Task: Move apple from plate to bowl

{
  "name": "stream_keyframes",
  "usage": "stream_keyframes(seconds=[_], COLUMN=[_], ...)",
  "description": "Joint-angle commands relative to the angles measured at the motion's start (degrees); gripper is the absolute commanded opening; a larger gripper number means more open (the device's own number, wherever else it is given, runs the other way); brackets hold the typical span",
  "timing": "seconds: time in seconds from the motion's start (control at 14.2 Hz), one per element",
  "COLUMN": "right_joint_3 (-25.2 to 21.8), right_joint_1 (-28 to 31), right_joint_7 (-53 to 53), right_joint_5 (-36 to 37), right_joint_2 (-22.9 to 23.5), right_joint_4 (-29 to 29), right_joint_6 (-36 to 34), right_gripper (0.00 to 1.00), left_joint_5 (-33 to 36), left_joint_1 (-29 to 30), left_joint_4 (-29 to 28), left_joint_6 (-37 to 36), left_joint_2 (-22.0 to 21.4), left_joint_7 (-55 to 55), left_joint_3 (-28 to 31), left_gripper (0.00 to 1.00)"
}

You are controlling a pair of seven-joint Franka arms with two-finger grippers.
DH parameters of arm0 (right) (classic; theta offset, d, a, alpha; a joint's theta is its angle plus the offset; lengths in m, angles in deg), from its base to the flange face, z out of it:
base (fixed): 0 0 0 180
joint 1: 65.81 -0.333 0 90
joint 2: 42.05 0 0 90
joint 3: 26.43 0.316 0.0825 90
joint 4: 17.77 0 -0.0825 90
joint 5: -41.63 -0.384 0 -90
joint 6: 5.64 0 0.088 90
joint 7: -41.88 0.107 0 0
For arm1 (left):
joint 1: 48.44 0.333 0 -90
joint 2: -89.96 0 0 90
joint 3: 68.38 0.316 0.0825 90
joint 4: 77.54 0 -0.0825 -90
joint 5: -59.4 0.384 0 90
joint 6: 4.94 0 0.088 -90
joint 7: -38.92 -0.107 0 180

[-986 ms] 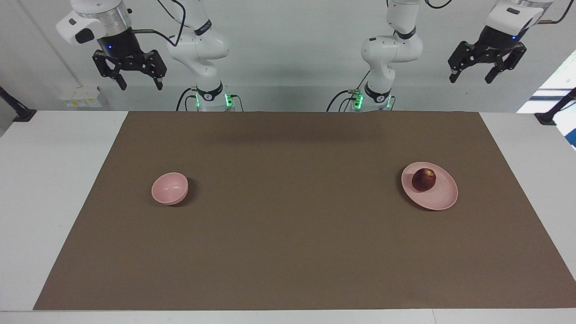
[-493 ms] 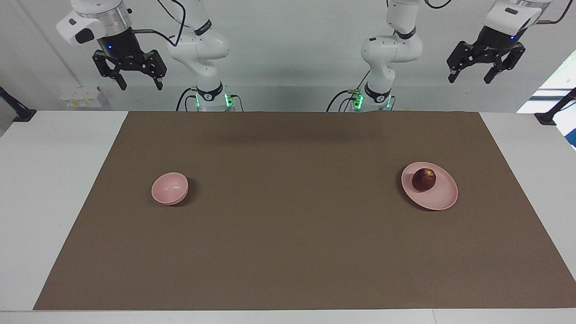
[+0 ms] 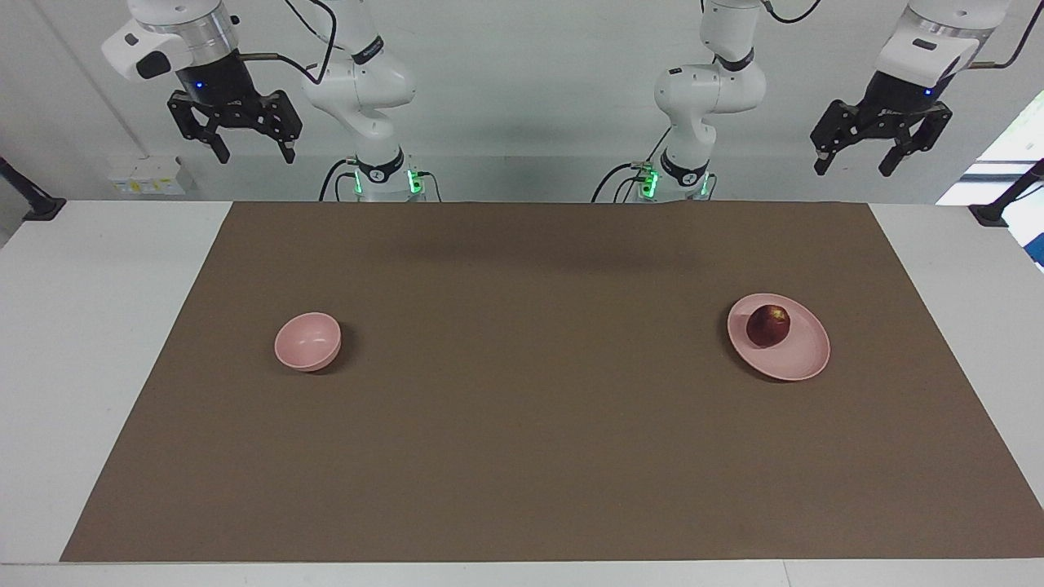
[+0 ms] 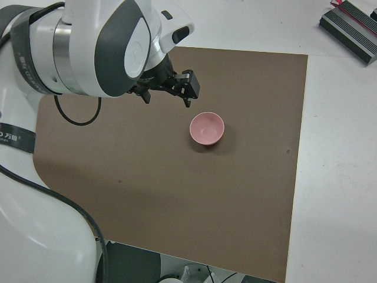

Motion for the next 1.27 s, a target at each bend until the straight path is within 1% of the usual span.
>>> stream_keyframes(seconds=[0.0,0.14,0.35,0.42,0.49,0.7,0.85,1.06,1.2], right_joint_3=[0.18,0.18,0.18,0.18,0.18,0.18,0.18,0.18,0.18], right_joint_1=[0.32,0.32,0.32,0.32,0.32,0.32,0.32,0.32,0.32], right_joint_7=[-1.42,-1.42,-1.42,-1.42,-1.42,-1.42,-1.50,-1.42,-1.42], right_joint_5=[0.77,0.77,0.77,0.77,0.77,0.77,0.77,0.77,0.77], right_joint_2=[-0.94,-0.94,-1.03,-0.94,-1.03,-1.03,-1.03,-1.03,-1.03], right_joint_4=[-1.07,-1.15,-1.15,-1.15,-1.15,-1.24,-1.24,-1.24,-1.24], right_joint_6=[1.30,1.30,1.30,1.30,1.30,1.30,1.30,1.30,1.30], right_gripper=[1.00,1.00,1.00,1.00,1.00,1.00,1.00,1.00,1.00], left_joint_5=[-0.98,-0.98,-0.98,-0.89,-0.89,-0.89,-0.89,-1.06,-1.24], left_joint_1=[1.03,1.12,1.99,1.91,1.74,1.29,1.38,1.64,1.82], left_joint_4=[-6.14,-10.27,-15.28,-17.21,-17.84,-17.85,-18.98,-22.05,-25.56], left_joint_6=[5.00,10.00,13.88,15.89,16.08,13.19,14.58,20.98,26.17], left_joint_2=[-1.48,-1.66,-0.96,-1.30,-1.57,-1.74,-1.84,-1.57,-1.13], left_joint_7=[-1.02,-1.54,-3.91,-4.27,-4.27,-4.44,-4.45,-4.36,-4.71], left_joint_3=[-0.14,-0.05,-0.05,-0.05,-0.14,-0.14,-0.14,-0.14,-0.14], left_gripper=[1.00,1.00,1.00,1.00,1.00,1.00,1.00,1.00,1.00])
